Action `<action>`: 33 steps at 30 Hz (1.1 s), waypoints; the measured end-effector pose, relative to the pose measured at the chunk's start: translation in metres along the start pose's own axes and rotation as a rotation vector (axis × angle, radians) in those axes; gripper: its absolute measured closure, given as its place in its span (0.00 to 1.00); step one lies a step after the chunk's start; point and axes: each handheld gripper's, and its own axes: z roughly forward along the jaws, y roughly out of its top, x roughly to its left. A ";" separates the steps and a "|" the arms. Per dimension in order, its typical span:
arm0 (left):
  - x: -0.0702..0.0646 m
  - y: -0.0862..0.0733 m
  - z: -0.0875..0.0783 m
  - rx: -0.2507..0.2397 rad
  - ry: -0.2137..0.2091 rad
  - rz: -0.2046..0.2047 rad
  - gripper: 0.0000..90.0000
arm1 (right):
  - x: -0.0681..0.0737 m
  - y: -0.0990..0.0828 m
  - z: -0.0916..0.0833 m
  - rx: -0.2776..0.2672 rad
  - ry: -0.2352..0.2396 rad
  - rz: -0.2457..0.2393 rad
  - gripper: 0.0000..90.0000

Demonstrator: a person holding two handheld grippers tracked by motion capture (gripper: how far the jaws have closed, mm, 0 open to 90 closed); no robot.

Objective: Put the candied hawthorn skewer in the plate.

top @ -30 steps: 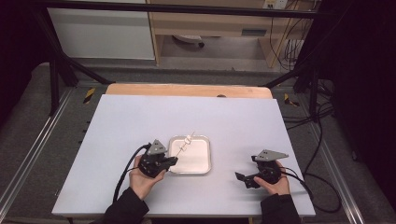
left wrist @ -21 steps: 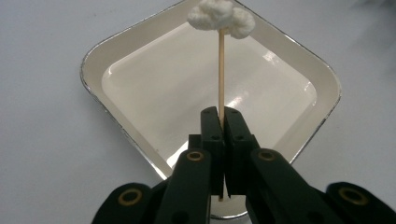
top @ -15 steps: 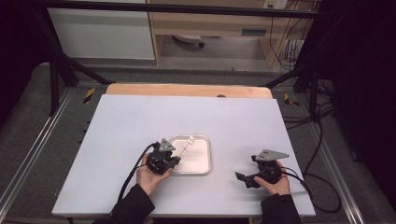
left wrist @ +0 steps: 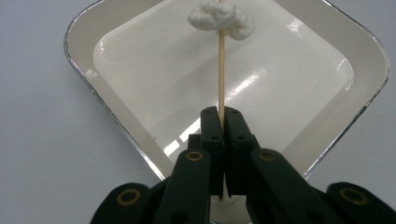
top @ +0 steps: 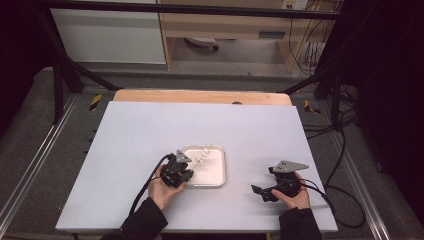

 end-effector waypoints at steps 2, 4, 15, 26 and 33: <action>0.000 0.000 0.000 0.005 0.002 0.004 0.97 | 0.000 0.000 0.000 0.004 -0.001 -0.002 0.01; -0.001 0.001 0.000 0.006 0.002 0.004 0.97 | 0.000 0.000 0.000 0.006 -0.001 -0.001 0.01; 0.003 0.002 -0.007 -0.009 -0.019 0.042 0.79 | 0.000 0.000 0.000 0.002 0.002 0.001 0.01; 0.016 0.002 -0.031 -0.053 -0.069 0.098 0.44 | 0.000 0.001 -0.002 -0.009 0.001 0.005 0.01; 0.026 -0.008 -0.046 -0.052 -0.065 0.135 0.28 | 0.000 0.001 -0.003 -0.007 -0.002 0.005 0.01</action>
